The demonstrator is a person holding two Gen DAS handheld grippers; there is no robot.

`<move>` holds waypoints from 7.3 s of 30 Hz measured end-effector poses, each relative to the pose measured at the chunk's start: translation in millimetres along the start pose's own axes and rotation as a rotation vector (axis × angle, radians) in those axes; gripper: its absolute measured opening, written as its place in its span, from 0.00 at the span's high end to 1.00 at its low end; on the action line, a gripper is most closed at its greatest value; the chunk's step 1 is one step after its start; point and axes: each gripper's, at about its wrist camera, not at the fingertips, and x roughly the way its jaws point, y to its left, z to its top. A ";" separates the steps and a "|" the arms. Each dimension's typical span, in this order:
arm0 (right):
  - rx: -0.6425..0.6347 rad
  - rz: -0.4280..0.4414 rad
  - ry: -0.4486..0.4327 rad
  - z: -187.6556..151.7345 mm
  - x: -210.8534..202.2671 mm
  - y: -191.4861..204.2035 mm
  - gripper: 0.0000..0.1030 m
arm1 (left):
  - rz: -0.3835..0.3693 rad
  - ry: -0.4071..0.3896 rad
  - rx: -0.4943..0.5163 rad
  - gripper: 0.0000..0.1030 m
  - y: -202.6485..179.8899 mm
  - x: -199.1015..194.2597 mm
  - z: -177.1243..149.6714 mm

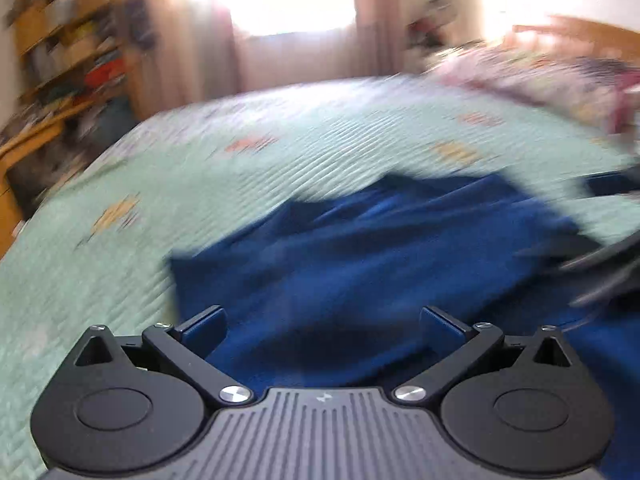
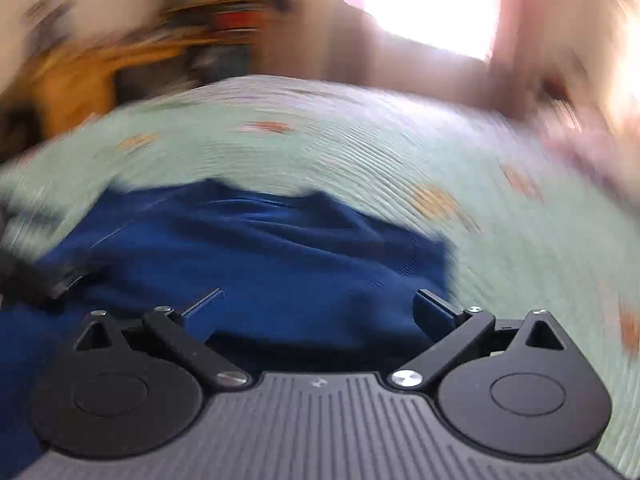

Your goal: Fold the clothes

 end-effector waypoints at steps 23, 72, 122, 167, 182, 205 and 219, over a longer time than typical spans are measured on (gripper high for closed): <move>0.096 0.111 0.182 -119.7 -97.2 -67.5 0.03 | 0.046 0.311 -0.136 0.01 -12.8 -76.2 -90.9; 1.080 0.592 0.266 -233.5 -182.2 -177.2 0.18 | -0.392 0.368 -0.768 0.01 28.0 -175.0 -197.2; 1.096 0.609 0.216 -210.2 -200.8 -161.9 0.84 | -0.607 0.203 -0.957 0.89 27.3 -186.3 -183.1; 1.175 0.517 -0.006 -27.3 47.3 -188.8 0.41 | -0.331 0.015 -1.143 0.27 201.6 34.8 -18.8; 0.730 0.433 0.135 -7.3 94.3 -188.6 0.41 | -0.280 0.115 -1.024 0.25 155.9 -4.9 -59.1; 0.694 0.365 0.011 -15.4 45.7 -178.0 0.48 | -0.297 0.061 -0.921 0.21 140.4 -6.5 -43.3; 0.720 0.480 0.055 -69.5 -19.4 -138.9 0.34 | -0.117 0.220 -0.768 0.98 195.8 156.2 28.5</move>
